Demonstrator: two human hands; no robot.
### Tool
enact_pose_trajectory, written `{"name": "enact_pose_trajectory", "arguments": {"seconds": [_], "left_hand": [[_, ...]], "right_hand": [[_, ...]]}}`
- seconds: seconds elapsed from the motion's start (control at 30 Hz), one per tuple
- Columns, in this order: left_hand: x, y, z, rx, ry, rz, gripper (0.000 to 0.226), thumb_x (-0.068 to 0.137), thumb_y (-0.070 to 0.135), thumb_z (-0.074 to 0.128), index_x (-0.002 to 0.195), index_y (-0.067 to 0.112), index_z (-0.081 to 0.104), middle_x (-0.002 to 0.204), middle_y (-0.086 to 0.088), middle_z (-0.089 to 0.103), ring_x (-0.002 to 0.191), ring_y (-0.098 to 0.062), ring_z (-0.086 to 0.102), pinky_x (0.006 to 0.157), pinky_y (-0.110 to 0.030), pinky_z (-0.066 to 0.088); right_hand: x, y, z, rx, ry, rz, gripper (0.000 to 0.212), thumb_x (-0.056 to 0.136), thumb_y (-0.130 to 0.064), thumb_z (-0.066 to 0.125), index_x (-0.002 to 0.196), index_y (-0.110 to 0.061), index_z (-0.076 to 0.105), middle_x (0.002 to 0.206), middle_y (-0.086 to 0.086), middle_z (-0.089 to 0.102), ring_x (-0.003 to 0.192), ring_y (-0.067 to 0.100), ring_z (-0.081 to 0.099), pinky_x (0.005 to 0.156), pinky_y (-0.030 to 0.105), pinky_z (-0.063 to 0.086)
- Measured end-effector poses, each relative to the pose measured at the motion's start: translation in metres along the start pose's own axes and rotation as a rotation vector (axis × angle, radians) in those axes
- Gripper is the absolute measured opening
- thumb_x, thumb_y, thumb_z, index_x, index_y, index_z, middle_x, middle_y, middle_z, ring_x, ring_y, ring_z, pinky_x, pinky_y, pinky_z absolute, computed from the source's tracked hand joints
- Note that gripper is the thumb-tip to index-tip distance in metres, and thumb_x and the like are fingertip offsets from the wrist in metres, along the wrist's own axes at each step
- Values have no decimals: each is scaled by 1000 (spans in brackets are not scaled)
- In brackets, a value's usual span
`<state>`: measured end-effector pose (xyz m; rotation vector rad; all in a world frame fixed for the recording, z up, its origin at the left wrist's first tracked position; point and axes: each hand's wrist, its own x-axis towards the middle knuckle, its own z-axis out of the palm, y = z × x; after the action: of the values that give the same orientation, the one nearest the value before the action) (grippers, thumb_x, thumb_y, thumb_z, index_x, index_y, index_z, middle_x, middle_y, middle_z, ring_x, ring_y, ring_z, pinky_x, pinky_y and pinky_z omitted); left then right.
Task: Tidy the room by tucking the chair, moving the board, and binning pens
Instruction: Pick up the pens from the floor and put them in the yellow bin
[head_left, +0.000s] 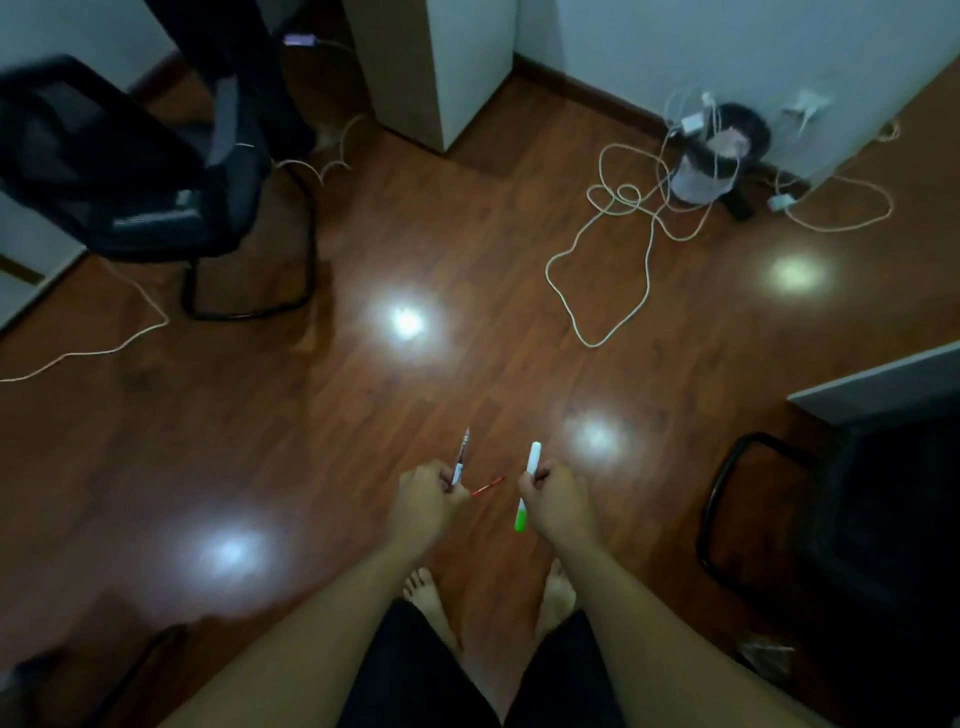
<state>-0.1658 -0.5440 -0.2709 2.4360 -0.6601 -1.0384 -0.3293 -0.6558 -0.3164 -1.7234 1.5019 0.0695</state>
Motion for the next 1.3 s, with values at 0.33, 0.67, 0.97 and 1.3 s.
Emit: {"name": "enact_pose_trajectory", "arguments": {"seconds": [0.33, 0.67, 0.97, 1.3], "left_hand": [[-130, -18, -70, -167, 261, -123, 13, 83, 23, 77, 94, 15, 76, 84, -2, 78, 77, -18, 71, 69, -24, 44], [-252, -79, -69, -385, 590, -346, 14, 84, 31, 79, 94, 23, 74, 87, 4, 77, 84, -16, 74, 68, -24, 49], [-374, -151, -51, -543, 908, -537, 18, 87, 29, 80, 76, 29, 66, 70, 9, 72, 61, -3, 68, 60, -26, 54], [-506, -259, -49, -710, 1112, -790, 10, 90, 34, 77, 85, 28, 70, 75, 8, 73, 67, -4, 69, 62, -24, 54]], "right_hand": [[-96, -80, -40, -116, -178, -395, 19, 90, -41, 62, 88, -24, 53, 82, 2, 70, 81, 33, 67, 69, 46, 55], [-175, -122, -15, -269, -409, -868, 18, 88, -40, 66, 91, -26, 55, 77, -5, 66, 71, 23, 64, 64, 41, 52], [-273, -150, 56, -414, -691, -1224, 22, 87, -42, 67, 81, -45, 45, 74, -8, 58, 69, 18, 58, 64, 45, 53], [-424, -176, 184, -588, -943, -1522, 14, 91, -38, 72, 92, -33, 58, 81, -11, 57, 79, 13, 56, 67, 37, 46]]}}
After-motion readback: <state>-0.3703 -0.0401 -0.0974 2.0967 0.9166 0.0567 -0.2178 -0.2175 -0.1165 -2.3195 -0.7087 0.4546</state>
